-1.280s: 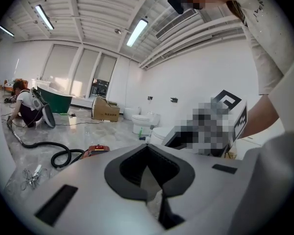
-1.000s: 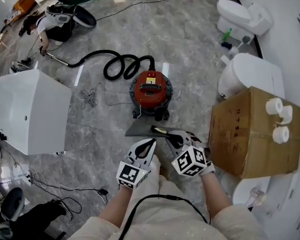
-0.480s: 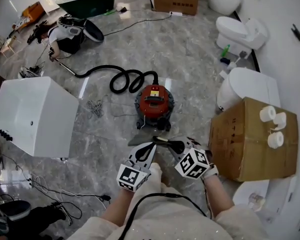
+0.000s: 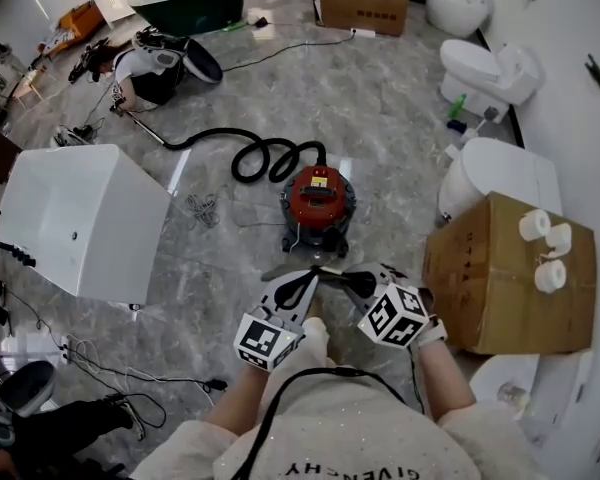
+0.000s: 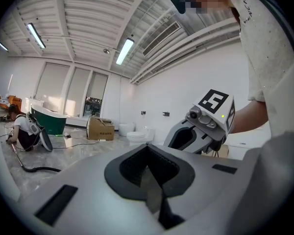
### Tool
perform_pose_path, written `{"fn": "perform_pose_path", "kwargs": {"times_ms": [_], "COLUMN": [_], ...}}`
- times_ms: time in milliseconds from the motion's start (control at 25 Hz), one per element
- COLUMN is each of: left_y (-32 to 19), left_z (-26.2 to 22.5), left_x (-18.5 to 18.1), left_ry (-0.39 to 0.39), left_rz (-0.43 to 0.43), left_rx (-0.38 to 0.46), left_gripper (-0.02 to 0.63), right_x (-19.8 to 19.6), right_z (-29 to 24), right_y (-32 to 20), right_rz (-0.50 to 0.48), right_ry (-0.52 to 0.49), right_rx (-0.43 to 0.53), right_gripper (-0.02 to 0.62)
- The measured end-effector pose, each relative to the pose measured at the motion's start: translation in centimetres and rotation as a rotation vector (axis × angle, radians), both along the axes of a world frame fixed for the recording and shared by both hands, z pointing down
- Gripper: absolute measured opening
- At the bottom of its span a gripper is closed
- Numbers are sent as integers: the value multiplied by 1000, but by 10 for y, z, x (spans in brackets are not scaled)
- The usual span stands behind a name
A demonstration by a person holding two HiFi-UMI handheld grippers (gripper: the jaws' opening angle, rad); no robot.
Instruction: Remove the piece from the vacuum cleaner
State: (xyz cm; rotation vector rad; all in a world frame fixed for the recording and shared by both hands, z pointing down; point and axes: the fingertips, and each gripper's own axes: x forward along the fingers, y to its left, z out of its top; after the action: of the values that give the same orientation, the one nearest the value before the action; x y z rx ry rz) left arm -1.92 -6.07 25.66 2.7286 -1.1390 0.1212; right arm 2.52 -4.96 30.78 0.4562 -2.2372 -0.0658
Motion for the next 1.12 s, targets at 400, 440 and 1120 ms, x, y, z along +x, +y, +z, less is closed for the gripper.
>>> {"fn": "perform_pose_path", "kwargs": {"times_ms": [400, 440, 1120], "left_y": [8, 8, 13], "left_z": [-31, -32, -35], "left_x": [-4, -6, -32], "left_ry": [36, 42, 59], "left_rz": [-6, -11, -54], "left_rx": [54, 52, 38], "left_gripper": [21, 21, 21], "right_x": [2, 2, -3], "right_z": [-32, -34, -35], "right_y": [13, 14, 27], "right_rz": [-38, -39, -51], "right_ry": [-18, -20, -36], "right_rx": [22, 26, 18], "right_gripper": [37, 37, 37]}}
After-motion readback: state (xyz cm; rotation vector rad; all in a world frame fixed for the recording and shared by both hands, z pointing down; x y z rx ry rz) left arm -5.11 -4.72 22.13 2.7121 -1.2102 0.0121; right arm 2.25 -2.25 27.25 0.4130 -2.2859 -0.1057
